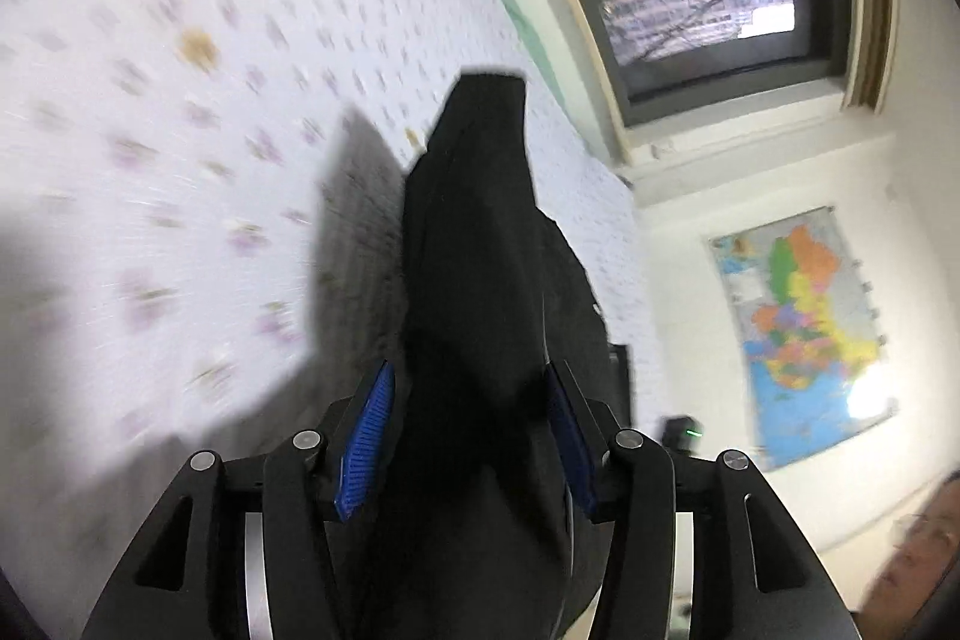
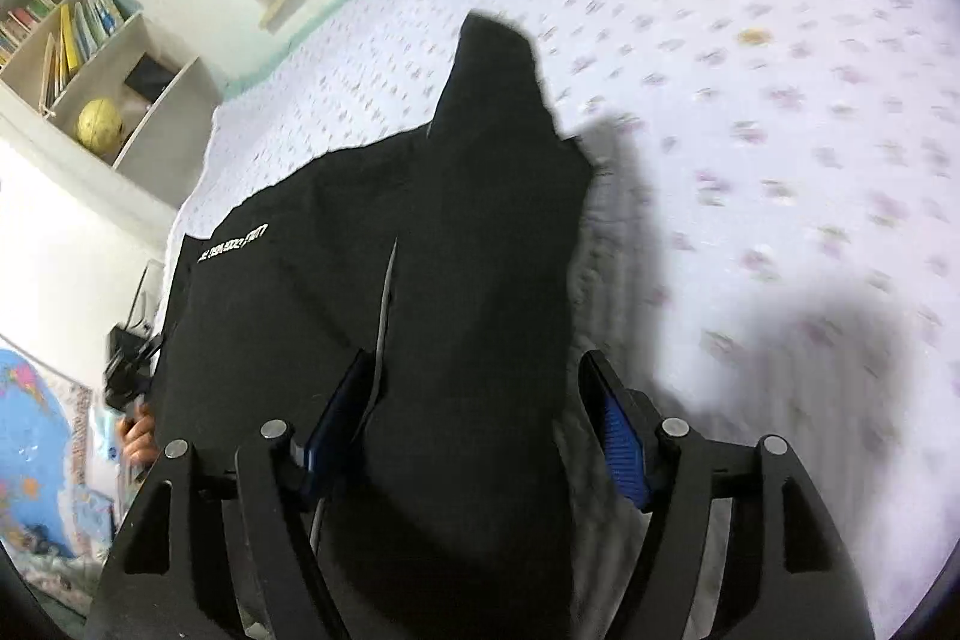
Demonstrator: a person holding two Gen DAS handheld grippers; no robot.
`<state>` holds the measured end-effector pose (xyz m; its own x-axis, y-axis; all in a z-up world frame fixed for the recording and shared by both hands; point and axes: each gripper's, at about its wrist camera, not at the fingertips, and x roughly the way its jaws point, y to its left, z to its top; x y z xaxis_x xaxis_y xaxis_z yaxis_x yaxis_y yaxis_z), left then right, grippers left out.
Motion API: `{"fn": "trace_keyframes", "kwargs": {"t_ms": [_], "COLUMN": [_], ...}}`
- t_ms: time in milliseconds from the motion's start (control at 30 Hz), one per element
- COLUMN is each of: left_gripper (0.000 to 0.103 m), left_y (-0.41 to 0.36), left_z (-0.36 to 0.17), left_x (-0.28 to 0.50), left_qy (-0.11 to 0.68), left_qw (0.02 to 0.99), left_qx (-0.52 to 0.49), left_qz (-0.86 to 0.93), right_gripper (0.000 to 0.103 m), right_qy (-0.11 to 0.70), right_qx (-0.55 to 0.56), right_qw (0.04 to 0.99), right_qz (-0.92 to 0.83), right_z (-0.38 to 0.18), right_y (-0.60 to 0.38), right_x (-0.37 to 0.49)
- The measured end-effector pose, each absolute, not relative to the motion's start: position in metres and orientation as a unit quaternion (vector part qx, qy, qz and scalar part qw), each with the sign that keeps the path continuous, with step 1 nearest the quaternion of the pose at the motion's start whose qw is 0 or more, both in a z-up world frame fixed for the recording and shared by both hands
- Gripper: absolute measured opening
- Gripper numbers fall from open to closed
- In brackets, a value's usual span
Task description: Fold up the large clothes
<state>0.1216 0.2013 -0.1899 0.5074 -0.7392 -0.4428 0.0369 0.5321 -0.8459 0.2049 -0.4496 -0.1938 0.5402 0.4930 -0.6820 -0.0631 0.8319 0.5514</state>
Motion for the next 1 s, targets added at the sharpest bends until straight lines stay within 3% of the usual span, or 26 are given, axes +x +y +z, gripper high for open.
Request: {"fn": "trace_keyframes", "kwargs": {"t_ms": [133, 200, 300, 467, 600, 700, 1000], "left_gripper": [0.054, 0.062, 0.065, 0.065, 0.064, 0.065, 0.064], "left_y": [0.198, 0.178, 0.134, 0.086, 0.058, 0.05, 0.017], "left_z": [-0.138, -0.114, -0.093, -0.125, -0.167, -0.166, -0.068], "left_x": [0.077, 0.064, 0.066, 0.1, 0.127, 0.128, 0.058], "left_qy": [0.388, 0.38, 0.391, 0.442, 0.504, 0.506, 0.38], "left_qw": [0.824, 0.842, 0.871, 0.865, 0.846, 0.852, 0.921], "left_qx": [-0.349, -0.309, -0.23, -0.178, -0.134, -0.101, -0.006], "left_qz": [-0.222, -0.226, -0.187, -0.155, -0.111, -0.095, -0.083], "right_gripper": [0.076, 0.076, 0.076, 0.076, 0.076, 0.076, 0.073], "right_qy": [0.401, 0.379, 0.396, 0.473, 0.492, 0.493, 0.378], "right_qx": [0.175, 0.146, 0.104, 0.066, 0.06, 0.063, 0.069], "right_qw": [0.892, 0.906, 0.905, 0.875, 0.866, 0.866, 0.921], "right_qz": [0.115, 0.12, 0.116, 0.082, 0.062, 0.053, 0.062], "right_z": [-0.135, -0.11, -0.102, -0.15, -0.173, -0.173, -0.081], "right_y": [-0.439, -0.405, -0.354, -0.32, -0.31, -0.313, -0.304], "right_x": [0.174, 0.164, 0.172, 0.204, 0.217, 0.215, 0.149]}}
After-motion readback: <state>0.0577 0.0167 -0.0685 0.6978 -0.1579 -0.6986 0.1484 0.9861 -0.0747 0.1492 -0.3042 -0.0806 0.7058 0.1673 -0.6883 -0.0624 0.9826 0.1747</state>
